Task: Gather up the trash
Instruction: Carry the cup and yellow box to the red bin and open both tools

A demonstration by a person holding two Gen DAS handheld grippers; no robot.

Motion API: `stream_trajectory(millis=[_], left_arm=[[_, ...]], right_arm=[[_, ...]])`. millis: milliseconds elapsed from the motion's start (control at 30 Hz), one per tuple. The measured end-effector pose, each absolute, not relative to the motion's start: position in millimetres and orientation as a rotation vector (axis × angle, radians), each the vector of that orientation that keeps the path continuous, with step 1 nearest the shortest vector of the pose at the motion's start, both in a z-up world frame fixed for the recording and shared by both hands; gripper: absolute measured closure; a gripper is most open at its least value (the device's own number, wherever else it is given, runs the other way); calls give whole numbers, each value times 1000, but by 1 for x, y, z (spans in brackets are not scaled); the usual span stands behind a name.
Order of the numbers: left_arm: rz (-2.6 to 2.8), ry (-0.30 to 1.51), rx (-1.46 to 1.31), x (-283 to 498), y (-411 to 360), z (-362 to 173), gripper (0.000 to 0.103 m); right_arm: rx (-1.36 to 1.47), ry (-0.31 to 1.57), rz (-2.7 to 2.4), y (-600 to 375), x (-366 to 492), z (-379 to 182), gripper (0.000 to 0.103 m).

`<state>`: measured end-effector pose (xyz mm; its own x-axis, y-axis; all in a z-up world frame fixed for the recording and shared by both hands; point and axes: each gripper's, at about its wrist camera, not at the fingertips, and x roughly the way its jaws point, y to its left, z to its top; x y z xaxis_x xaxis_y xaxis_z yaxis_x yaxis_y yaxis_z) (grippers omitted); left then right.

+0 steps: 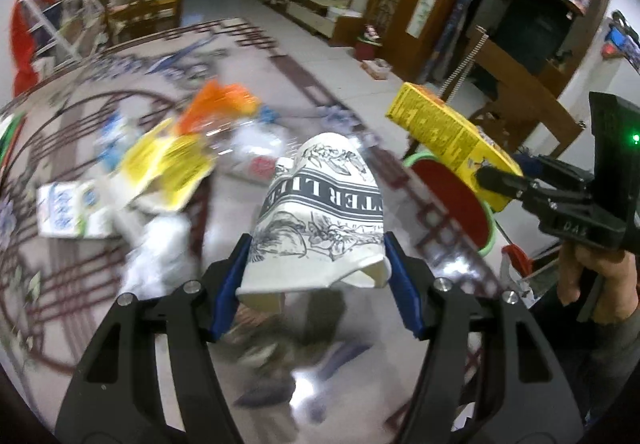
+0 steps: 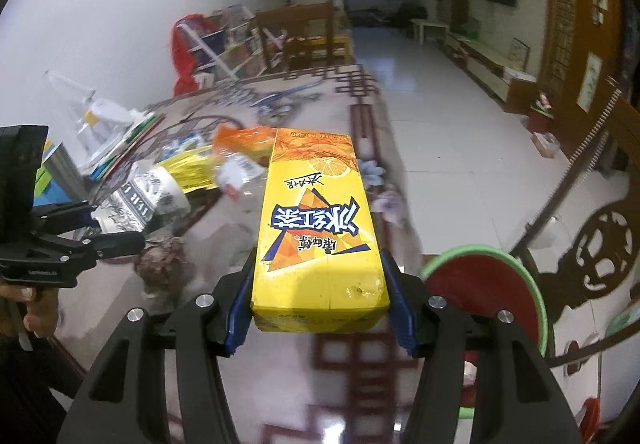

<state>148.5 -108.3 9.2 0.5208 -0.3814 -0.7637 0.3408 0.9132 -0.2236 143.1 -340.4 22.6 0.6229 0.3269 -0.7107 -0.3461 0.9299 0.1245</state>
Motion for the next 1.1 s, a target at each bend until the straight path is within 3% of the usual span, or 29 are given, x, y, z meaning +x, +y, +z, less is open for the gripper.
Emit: stream_trajectory(millis=[700, 1100], left_arm=[[-739, 997, -82, 214, -275, 2, 41], [-810, 1089, -156, 236, -325, -13, 41]], right_arm=[[168, 844, 104, -486, 143, 19, 48], [137, 880, -8, -519, 140, 11, 48]])
